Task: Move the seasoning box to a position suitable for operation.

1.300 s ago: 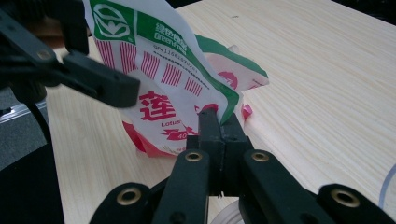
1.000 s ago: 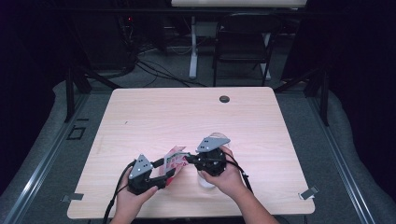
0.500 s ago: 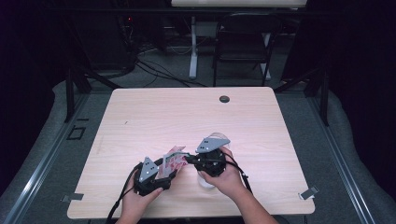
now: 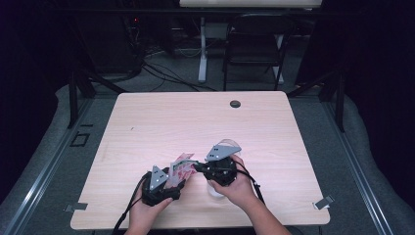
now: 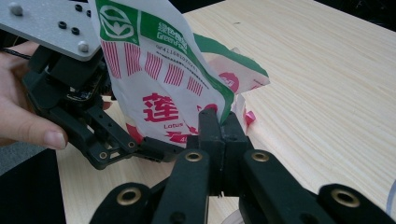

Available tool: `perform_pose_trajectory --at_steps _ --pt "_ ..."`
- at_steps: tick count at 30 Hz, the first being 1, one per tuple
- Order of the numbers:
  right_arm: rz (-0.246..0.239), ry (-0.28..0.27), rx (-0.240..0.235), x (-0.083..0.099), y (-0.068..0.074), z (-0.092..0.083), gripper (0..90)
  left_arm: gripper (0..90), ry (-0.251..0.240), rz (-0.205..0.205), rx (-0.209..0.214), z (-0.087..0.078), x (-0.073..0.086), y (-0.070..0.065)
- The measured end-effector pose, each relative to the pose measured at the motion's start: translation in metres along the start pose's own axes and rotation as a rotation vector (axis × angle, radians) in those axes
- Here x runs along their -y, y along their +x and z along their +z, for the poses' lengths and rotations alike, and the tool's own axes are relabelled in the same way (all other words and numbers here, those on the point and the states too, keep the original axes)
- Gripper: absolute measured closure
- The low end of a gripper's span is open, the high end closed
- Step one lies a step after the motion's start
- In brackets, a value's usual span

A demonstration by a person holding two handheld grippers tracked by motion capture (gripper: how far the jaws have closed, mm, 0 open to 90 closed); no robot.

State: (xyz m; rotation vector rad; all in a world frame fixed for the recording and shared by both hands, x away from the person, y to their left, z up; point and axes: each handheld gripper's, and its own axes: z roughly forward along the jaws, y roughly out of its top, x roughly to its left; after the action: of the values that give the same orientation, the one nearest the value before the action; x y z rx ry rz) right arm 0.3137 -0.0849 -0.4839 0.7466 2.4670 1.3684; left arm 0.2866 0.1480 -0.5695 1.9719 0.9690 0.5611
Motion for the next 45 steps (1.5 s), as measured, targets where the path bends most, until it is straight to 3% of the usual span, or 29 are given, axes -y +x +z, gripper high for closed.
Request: perform_pose_trajectory --at_steps 4,11,13,16,24,32,33,34,35,45 --pt "-0.004 -0.002 -0.001 0.0 0.001 -0.001 90.0 24.2 0.012 0.011 0.0 0.004 0.0 0.002" --pt "-0.013 -0.008 -0.005 0.0 0.004 -0.002 90.0 24.3 0.01 0.02 0.038 0.012 -0.002 0.012" --pt "-0.014 -0.007 -0.003 0.001 0.004 -0.002 90.0 24.0 0.014 -0.003 0.056 0.015 -0.001 0.017" --pt "-0.014 -0.009 0.0 0.002 0.005 -0.003 90.0 23.9 0.018 -0.018 0.07 0.017 0.0 0.018" --pt "-0.015 -0.007 -0.001 0.003 0.006 -0.004 90.0 24.0 0.033 0.002 0.076 0.025 0.002 0.017" --pt "-0.013 -0.014 -0.001 0.004 0.007 -0.004 90.0 23.1 0.081 0.008 0.085 0.028 0.001 0.018" --pt "-0.012 -0.016 0.001 0.003 0.007 -0.005 90.0 23.1 0.121 0.014 0.084 0.03 0.001 0.018" --pt "-0.012 -0.016 0.001 0.003 0.007 -0.005 90.0 23.4 0.121 0.014 0.084 0.03 0.001 0.018" --pt "-0.012 -0.02 0.0 0.003 0.008 -0.004 90.0 24.5 0.2 -0.001 0.092 0.034 0.001 0.018" --pt "-0.005 -0.028 -0.009 0.001 0.01 -0.003 90.0 22.6 0.206 0.008 0.076 0.035 0.001 0.017"
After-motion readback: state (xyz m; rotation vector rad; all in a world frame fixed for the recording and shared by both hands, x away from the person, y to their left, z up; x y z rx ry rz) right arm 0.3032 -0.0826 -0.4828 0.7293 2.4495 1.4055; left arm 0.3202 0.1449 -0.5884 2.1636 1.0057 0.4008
